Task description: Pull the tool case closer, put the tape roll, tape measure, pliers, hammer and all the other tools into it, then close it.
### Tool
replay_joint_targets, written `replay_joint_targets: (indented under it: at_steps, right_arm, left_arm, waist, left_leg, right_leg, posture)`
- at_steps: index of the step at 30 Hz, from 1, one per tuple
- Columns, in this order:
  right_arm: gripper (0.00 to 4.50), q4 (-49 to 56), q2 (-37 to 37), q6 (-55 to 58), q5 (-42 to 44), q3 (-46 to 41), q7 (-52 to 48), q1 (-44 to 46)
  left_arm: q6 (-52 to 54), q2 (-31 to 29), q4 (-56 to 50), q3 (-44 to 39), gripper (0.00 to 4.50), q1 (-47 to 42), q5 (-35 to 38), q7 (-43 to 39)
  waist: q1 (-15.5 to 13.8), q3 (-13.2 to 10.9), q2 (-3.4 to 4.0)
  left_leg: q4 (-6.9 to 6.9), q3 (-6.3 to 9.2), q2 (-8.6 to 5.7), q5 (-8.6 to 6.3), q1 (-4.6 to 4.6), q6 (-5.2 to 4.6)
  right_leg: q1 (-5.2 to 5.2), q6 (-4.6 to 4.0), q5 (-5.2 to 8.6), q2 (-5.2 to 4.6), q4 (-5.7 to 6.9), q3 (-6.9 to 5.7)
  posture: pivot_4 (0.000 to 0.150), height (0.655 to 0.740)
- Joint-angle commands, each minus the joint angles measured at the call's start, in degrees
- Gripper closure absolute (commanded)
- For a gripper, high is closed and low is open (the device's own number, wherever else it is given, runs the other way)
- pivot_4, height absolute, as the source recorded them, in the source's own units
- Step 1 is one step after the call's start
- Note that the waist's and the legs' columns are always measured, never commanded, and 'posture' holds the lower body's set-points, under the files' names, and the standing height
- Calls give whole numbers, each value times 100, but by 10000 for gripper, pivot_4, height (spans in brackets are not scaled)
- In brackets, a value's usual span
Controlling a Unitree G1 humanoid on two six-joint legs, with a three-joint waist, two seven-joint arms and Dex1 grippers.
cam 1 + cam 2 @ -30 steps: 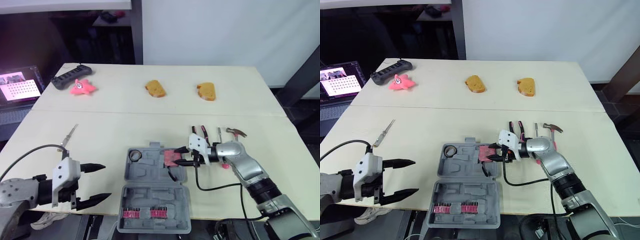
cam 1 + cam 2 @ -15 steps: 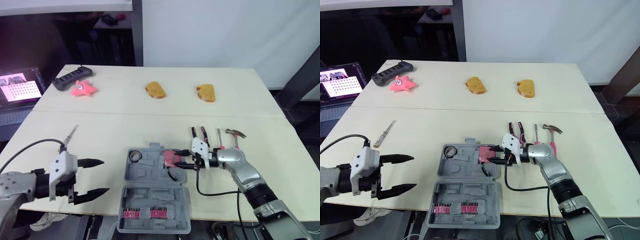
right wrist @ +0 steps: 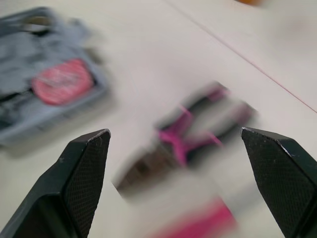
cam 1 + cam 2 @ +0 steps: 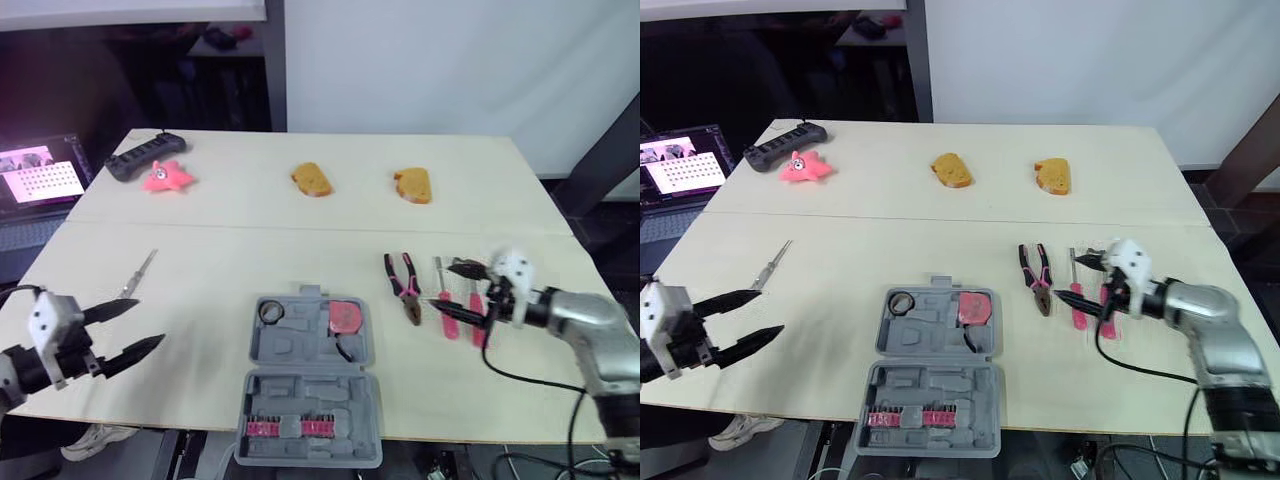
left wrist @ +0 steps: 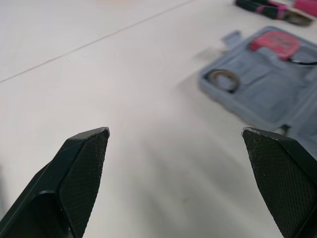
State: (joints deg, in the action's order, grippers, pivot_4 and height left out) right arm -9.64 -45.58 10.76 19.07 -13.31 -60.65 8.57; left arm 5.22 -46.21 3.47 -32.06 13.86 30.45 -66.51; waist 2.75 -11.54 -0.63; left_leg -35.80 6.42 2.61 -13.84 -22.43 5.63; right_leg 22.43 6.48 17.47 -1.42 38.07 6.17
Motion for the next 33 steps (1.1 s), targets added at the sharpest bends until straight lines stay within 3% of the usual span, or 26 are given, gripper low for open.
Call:
replay_joint_targets:
  at_steps: [1, 6, 11, 19, 25, 33]
  right_arm:
    - [431, -329, -104, -273, 353, -1152, 249, -533]
    - [431, -1064, -172, -801, 325, -1842, 358, -1105]
    - [431, -1421, -221, -946, 376, -1960, 313, -1083]
    - [431, -981, -107, -507, 632, -1754, 321, -674]
    - [431, 1129, -188, 1150, 1460, -1489, 469, -711]
    - [431, 3991, 48, 2751, 2046, -1181, 1621, -1523]
  left_arm:
    - [-280, 182, 606, -800, 0, 320, 107, 243]
    - [-574, 226, 1264, -1153, 0, 561, 60, 265]
    - [-591, 166, 1447, -1165, 0, 454, 131, 222]
    - [-375, 227, 951, -966, 0, 331, 174, 216]
    - [257, -116, -399, -245, 0, -58, 183, 190]
    - [1768, -835, -1733, 1168, 0, -1550, 625, 53]
  waist:
    - [2, 0, 0]
    - [42, 2, -5]
    - [83, 5, -9]
    - [152, 6, -5]
    - [68, 6, -4]
    - [-24, 5, -4]
  left_leg:
    - [2, -2, 0, 0, 0, 0]
    - [11, -14, -1, -1, 3, -1]
    - [7, -18, 0, -1, 9, -1]
    - [20, -19, 1, -1, 10, -1]
    - [16, -15, 1, -1, 7, 0]
    - [18, -11, 0, -1, 1, 0]
  right_leg:
    - [0, 0, 0, 0, 0, 2]
    - [2, 1, 4, -2, -8, 10]
    - [-3, -19, 14, -3, -7, 16]
    - [2, -14, 12, -1, -5, 18]
    - [-1, -12, 14, 0, -2, 17]
    - [1, -6, 14, 0, -3, 14]
  posture:
    - [1500, 7400]
    - [1500, 7400]
    - [1500, 7400]
    - [1500, 7400]
    - [1500, 7400]
    - [1500, 7400]
